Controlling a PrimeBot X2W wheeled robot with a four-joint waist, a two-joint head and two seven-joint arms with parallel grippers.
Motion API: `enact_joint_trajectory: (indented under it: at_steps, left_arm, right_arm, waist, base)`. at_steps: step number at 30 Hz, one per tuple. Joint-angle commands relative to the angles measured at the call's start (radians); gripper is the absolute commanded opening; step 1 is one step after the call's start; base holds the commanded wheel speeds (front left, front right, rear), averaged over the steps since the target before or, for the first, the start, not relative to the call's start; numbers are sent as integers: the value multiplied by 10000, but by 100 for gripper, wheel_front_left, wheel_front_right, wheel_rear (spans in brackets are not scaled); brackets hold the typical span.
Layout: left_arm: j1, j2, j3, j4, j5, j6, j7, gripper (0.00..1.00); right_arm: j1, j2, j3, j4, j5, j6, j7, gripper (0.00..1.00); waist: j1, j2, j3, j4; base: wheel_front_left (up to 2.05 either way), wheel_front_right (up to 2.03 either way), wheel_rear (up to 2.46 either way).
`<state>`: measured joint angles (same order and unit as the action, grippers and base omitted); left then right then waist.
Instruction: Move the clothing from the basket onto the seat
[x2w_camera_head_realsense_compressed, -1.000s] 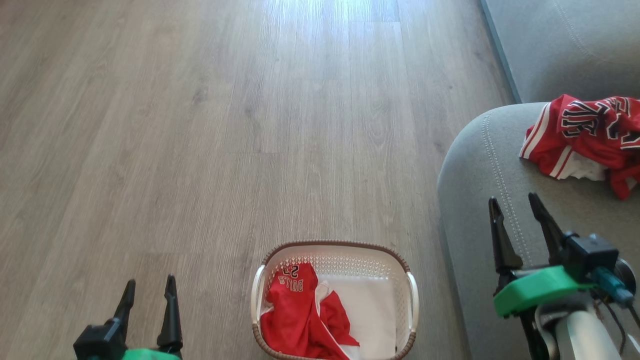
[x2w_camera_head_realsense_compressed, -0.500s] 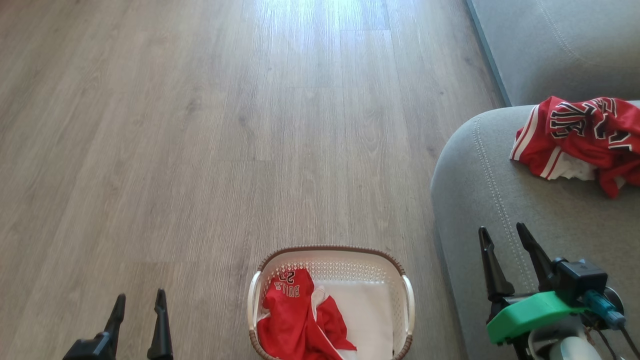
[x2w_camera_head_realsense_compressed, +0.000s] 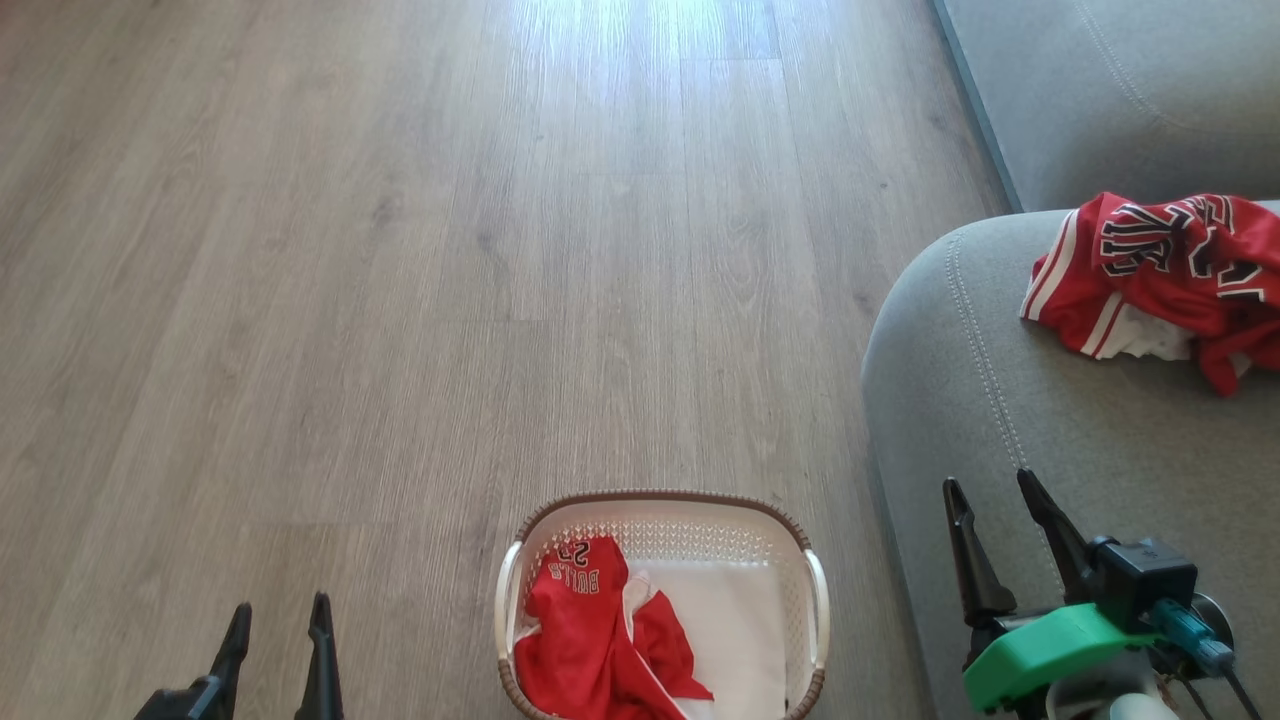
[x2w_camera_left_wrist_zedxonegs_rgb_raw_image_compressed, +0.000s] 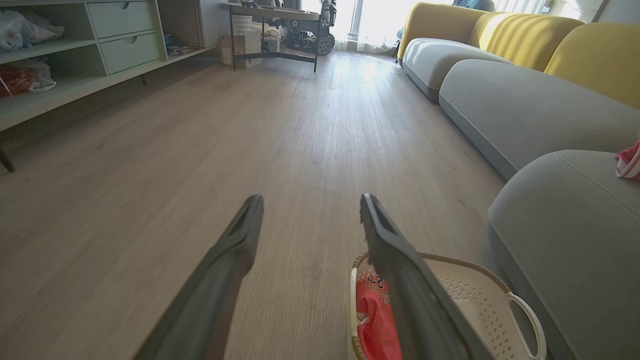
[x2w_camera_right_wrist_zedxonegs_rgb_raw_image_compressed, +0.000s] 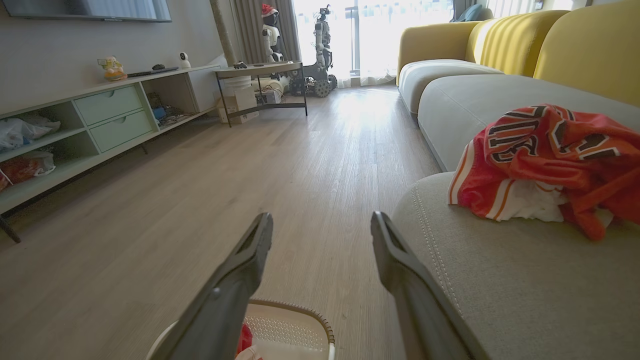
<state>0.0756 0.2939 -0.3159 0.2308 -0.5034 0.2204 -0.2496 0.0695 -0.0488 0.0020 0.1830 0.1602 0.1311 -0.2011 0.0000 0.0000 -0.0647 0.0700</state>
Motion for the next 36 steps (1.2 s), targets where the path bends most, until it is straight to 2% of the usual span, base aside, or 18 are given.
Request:
enact_joint_trajectory:
  at_steps: [1, 24, 28, 36]
  left_arm:
    - [-377, 106, 449, -238, 124, -26, -122, 100]
    - [-711, -18, 437, 58, 403, -324, -112, 100]
    - [-1103, -50, 151, 209, 548, -468, 9, 100]
    - [-2402, -380, -586, 867, 890, -915, 273, 100]
  right_arm:
    - [-390, -15, 248, -277, 80, -4, -87, 100]
    - [-696, -14, 60, -258, -72, -4, -186, 100]
    - [-865, -14, -181, -407, -244, -4, -221, 100]
    - [-1693, -14, -341, -870, -550, -4, -233, 100]
  waist:
    - [0, 0, 5, -3]
    - [0, 0, 324, -23]
    - [0, 0, 610, -30]
    - [0, 0, 1937, -280]
  base:
    - [0, 0, 0]
    - [0, 0, 0]
    - [0, 0, 0]
    - [0, 0, 0]
